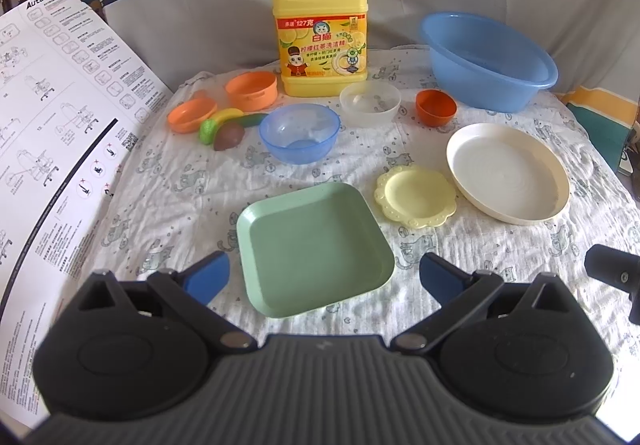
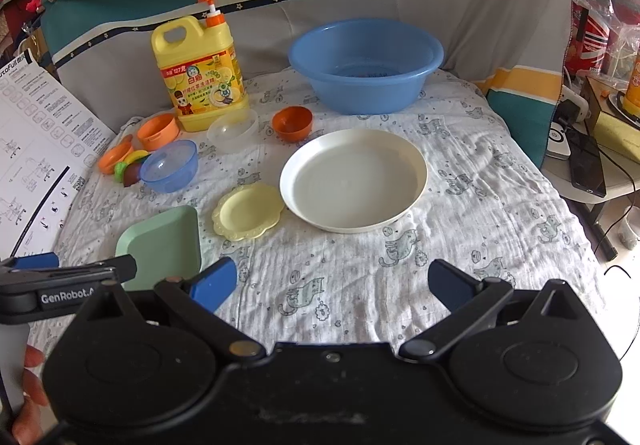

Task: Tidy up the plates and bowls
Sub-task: 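Move both grippers toward the white round plate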

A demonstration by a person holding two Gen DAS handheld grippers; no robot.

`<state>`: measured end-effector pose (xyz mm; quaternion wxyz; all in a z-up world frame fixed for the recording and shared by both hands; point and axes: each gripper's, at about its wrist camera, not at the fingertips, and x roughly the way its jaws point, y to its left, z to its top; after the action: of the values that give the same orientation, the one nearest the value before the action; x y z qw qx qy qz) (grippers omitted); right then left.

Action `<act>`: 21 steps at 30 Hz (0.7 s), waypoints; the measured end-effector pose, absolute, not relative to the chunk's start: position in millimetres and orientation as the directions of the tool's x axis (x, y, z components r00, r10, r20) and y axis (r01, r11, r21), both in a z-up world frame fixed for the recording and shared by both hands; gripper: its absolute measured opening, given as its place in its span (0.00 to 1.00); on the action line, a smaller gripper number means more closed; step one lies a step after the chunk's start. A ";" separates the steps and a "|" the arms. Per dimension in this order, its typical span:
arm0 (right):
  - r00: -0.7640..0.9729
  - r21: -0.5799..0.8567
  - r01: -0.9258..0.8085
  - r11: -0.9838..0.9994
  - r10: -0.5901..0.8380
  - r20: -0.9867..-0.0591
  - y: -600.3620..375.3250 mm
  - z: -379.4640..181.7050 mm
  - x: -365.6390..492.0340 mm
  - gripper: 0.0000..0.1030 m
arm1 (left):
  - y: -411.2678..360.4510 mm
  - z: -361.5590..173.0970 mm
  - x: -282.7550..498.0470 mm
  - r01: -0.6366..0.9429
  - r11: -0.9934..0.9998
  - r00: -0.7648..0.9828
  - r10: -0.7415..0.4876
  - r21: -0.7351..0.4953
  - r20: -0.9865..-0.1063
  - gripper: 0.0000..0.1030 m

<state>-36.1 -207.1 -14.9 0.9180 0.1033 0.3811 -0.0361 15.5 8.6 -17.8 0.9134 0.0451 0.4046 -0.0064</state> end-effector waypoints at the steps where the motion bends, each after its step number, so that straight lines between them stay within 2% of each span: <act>1: 0.706 0.166 0.144 0.976 0.016 -0.708 -207.9 -15.5 -35.7 1.00 | 8.6 -18.4 15.8 0.048 0.996 0.672 0.026 0.079 -0.740 1.00; 21: 0.693 0.175 0.151 0.973 0.022 -0.721 -208.7 -23.8 -28.8 1.00 | 6.1 -22.9 18.1 0.055 0.994 0.669 0.032 0.091 -0.743 1.00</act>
<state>-28.8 -208.7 -23.8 0.9133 0.1109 0.3904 -0.0355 18.1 6.1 -22.9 0.9119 0.0529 0.4068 -0.0063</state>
